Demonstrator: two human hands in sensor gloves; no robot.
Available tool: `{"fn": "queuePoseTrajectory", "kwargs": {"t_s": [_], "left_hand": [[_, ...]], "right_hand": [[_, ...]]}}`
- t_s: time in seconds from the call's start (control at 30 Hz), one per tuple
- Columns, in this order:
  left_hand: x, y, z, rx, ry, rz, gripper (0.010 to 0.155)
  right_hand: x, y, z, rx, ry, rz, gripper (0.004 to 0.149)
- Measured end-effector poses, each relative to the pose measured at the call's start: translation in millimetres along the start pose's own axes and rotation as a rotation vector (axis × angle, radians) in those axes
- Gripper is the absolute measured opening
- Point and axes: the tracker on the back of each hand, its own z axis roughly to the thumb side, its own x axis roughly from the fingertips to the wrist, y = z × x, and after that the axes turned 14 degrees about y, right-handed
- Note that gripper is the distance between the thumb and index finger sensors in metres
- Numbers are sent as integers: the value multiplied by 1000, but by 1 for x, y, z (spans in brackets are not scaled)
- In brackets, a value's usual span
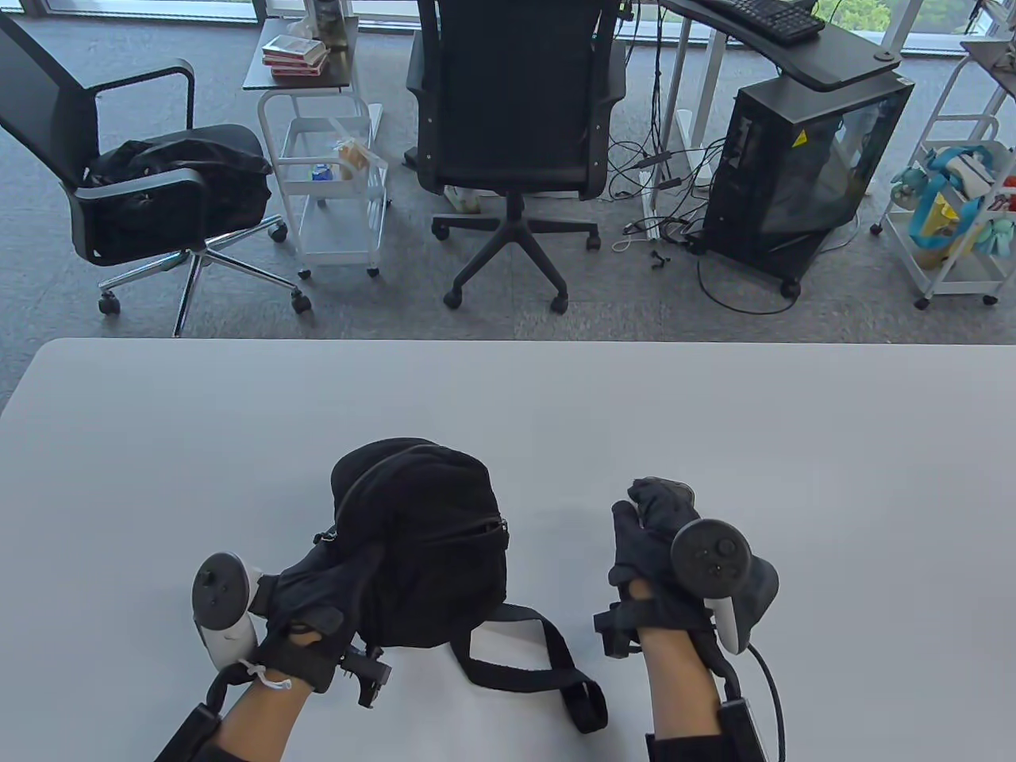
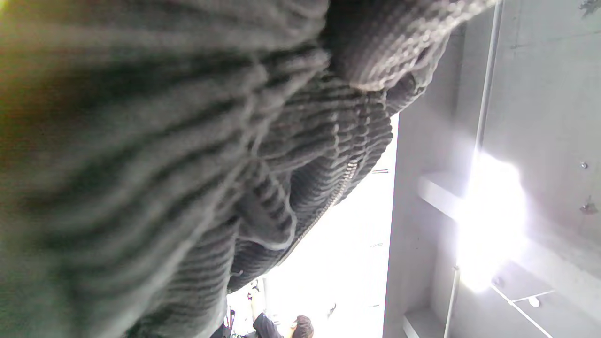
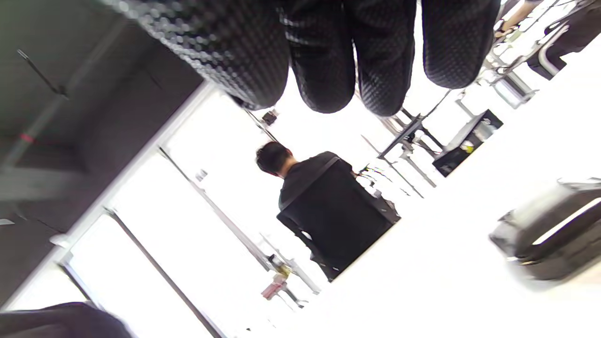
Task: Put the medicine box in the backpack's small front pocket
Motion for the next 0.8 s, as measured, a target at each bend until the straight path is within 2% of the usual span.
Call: {"fn": "queuePoseTrajectory", "kwargs": {"t_s": [0.1,0.2,0.3,0.47,0.53,0.57,0.6,0.67,0.8], "left_hand": [[-1,-1,1,-5,-2,5,47],[-2,-4,0,-9,-3,9,47],[-2,-5,1,-14,-6,6,47],[-3,-6,4,-29,2,-9,47],[-3,-5,6,-29,3,-14,47],[-3,-5,8,-30,6,-6,48],[-2,-4,9,-32,7,1,48],[-2,-5,10,-32,9,4,48],[-1,-7,8,-19,0,25,48]], "right_hand": [[-24,-14,-17,49,-107,109,59],[-48,-36,-40,194,-210,226,68],[-59,-58,-61,319,-283,314,81],[-68,-97,-81,578,-299,473,92],[-72,-103,-80,662,-305,498,91],[-75,-104,-76,698,-284,452,90],[-76,-104,-75,700,-282,454,90],[-76,-103,-75,609,-375,520,92],[-72,-85,-63,487,-317,474,96]]}}
